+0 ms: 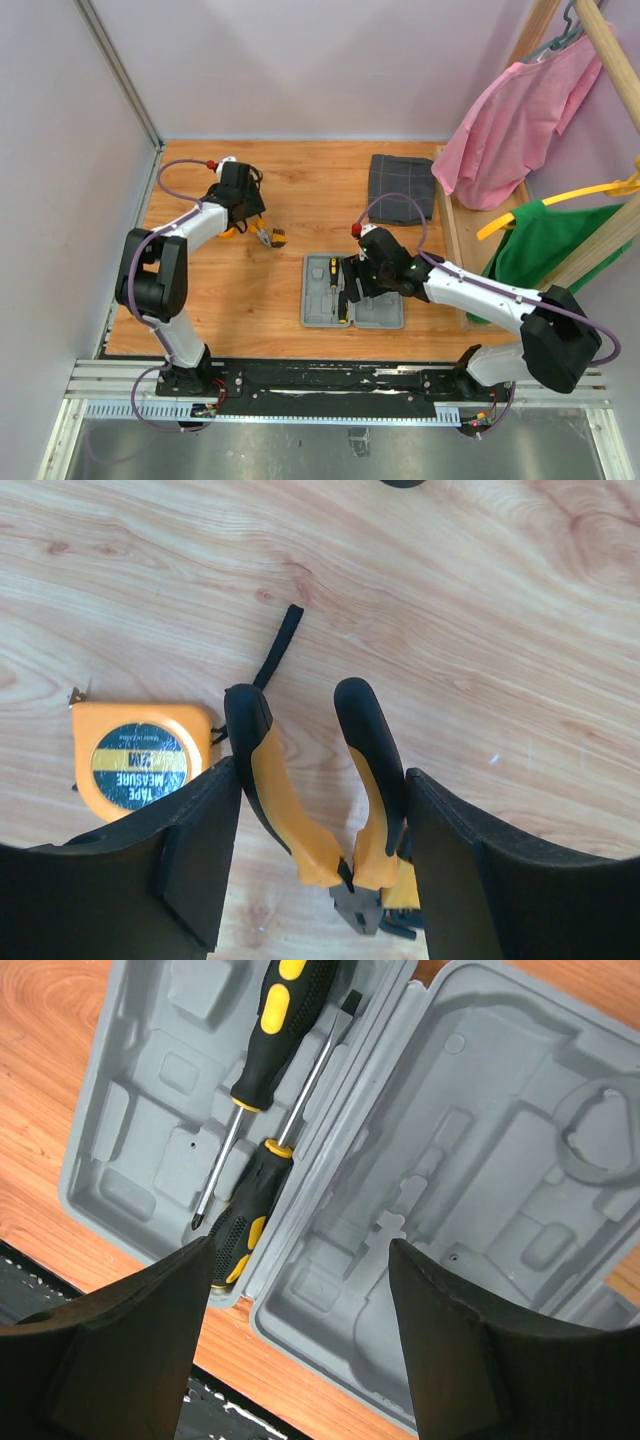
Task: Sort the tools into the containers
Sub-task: Pick up the pliers at the center of the board.
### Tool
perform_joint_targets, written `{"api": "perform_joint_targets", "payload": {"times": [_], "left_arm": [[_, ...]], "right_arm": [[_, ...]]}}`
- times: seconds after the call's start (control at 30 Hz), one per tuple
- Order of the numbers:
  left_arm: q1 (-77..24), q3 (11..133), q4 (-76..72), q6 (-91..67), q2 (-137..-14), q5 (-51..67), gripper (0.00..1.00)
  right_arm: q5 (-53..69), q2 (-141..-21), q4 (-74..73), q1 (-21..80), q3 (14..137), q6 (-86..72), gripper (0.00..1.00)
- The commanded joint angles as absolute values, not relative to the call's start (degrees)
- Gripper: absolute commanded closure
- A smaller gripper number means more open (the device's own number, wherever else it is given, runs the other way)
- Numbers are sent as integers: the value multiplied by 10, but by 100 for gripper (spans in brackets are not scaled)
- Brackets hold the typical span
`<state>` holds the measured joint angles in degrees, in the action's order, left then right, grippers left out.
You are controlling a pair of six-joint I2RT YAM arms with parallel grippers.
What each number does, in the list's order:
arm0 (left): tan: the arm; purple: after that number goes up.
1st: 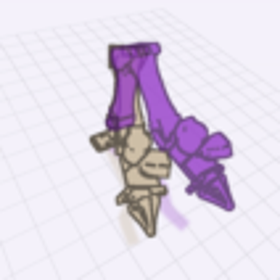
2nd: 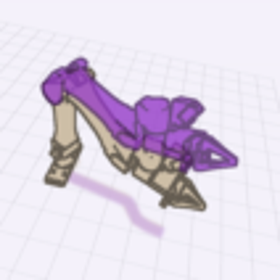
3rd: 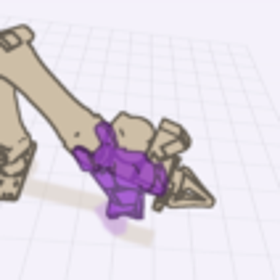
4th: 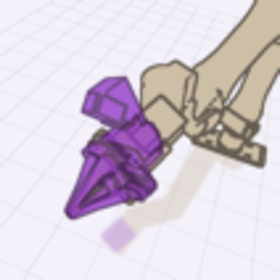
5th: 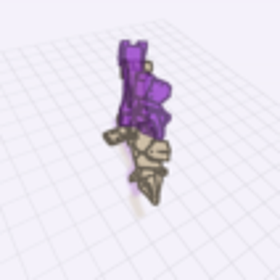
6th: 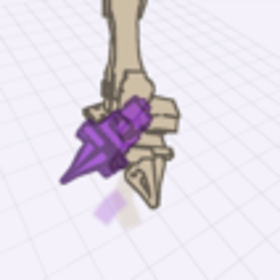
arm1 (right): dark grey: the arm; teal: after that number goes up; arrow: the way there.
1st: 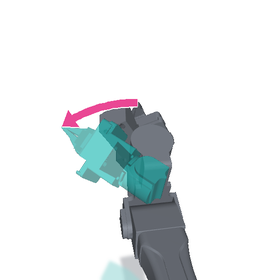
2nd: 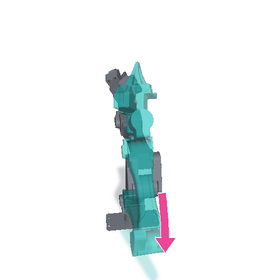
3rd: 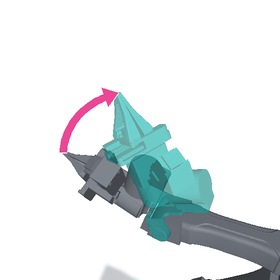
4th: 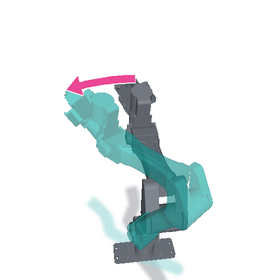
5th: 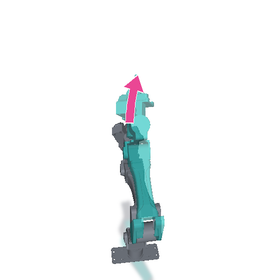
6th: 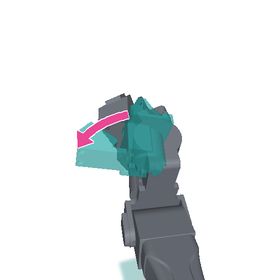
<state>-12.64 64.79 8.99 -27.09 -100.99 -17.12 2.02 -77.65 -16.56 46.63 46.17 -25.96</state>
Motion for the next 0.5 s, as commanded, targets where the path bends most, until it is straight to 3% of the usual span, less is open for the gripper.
{"api": "perform_joint_targets", "payload": {"times": [0.0,0.47], "left_arm": [[-132,616,39,-264,-949,-146,59],[-137,572,43,-260,-889,-117,59]], "right_arm": [[-12,-747,-159,469,446,-277,28],[-12,-740,-150,469,440,-282,28]]}}
